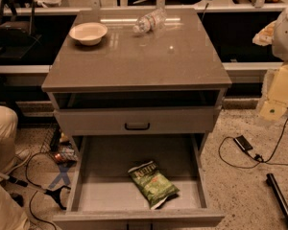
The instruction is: Pick green jalapeno chip bag from middle drawer and place on counter
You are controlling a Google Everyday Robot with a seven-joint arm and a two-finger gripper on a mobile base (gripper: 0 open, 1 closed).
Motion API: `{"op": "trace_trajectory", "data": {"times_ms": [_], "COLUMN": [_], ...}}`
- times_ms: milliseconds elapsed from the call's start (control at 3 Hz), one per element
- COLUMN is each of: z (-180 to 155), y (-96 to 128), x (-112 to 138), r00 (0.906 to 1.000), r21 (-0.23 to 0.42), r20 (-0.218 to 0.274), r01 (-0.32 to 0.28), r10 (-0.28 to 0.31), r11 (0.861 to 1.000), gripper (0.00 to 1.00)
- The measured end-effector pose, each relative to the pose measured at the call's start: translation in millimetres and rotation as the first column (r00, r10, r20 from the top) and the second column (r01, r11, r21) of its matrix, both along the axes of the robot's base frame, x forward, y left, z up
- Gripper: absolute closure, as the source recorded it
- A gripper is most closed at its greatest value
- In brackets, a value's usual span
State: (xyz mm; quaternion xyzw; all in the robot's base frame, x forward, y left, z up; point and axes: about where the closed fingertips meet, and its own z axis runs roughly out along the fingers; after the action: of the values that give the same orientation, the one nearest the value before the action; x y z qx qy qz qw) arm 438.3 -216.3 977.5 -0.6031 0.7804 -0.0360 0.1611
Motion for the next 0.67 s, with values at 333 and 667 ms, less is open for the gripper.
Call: {"op": "trace_trajectory", "data": {"times_ms": [333, 667], "z": [0.0, -30.0], "y": [0.0, -2.7], "x": [0.0, 0.8], "r00": [1.0000, 0.9987], "r21": [0.000, 0.083], "r20": [0.000, -0.029], "r01": [0.000, 0.044], "r10": [0.000, -0.042], "r11": [1.000, 0.996], "gripper": [0.00, 0.00]}}
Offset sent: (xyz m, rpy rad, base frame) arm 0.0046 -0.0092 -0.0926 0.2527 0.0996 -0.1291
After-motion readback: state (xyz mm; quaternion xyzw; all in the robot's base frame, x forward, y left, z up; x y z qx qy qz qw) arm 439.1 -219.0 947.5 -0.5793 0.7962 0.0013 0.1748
